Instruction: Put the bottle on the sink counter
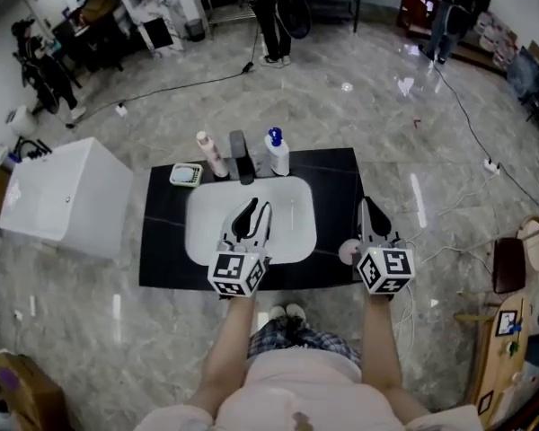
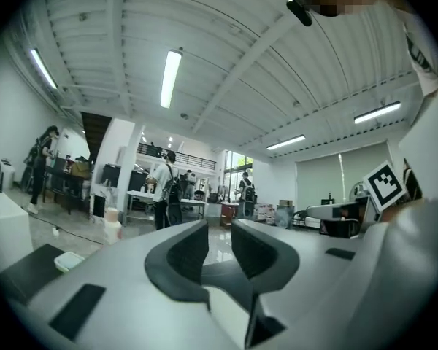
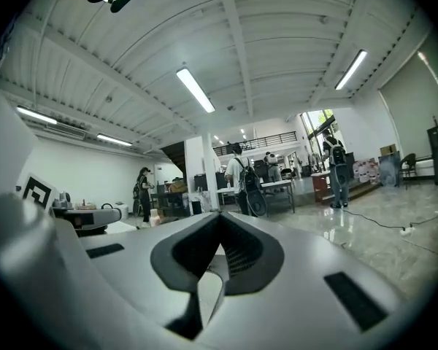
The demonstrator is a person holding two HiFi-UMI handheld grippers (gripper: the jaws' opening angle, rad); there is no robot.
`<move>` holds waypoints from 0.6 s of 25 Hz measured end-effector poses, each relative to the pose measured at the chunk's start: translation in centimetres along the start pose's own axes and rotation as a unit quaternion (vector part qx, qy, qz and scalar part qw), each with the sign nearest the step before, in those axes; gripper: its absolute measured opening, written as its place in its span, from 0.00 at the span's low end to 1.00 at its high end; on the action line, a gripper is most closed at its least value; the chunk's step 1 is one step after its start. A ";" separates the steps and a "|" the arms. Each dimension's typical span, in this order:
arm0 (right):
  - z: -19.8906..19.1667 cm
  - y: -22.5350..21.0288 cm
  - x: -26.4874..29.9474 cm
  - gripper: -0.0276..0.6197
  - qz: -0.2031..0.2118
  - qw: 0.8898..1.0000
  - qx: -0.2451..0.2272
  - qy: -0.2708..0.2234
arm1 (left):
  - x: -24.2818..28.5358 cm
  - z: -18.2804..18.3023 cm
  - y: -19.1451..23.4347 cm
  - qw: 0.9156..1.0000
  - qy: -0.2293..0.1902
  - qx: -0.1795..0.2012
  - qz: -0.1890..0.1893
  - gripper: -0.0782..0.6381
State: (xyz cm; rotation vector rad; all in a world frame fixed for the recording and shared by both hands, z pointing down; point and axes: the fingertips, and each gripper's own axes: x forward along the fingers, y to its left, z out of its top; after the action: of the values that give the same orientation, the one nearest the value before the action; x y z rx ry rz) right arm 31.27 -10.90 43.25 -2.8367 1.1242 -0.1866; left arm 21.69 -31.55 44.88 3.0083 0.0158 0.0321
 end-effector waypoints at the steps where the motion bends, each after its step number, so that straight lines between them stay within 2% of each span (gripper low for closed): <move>1: 0.4 0.9 0.7 0.07 0.010 1.000 -0.002 -0.003 | -0.8 0.7 1.3 1.000 -0.006 0.003 0.016 0.26; 4: 1.3 3.2 2.2 0.07 0.034 0.999 -0.009 -0.007 | -3.3 2.5 4.5 0.998 -0.019 0.013 0.056 0.19; 8: 2.2 5.9 3.8 0.07 0.064 0.998 -0.016 -0.014 | -6.3 4.3 7.7 0.994 -0.033 0.013 0.099 0.15; 15: 3.0 8.1 4.4 0.07 0.092 0.995 -0.021 -0.024 | -9.6 5.9 10.1 0.990 -0.050 0.000 0.129 0.15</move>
State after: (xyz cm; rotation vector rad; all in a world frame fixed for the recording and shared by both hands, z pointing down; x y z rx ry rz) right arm 29.42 -19.69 39.64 -2.7351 1.3848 -0.0825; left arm 12.27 -42.41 40.19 2.9861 -0.3830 -0.0914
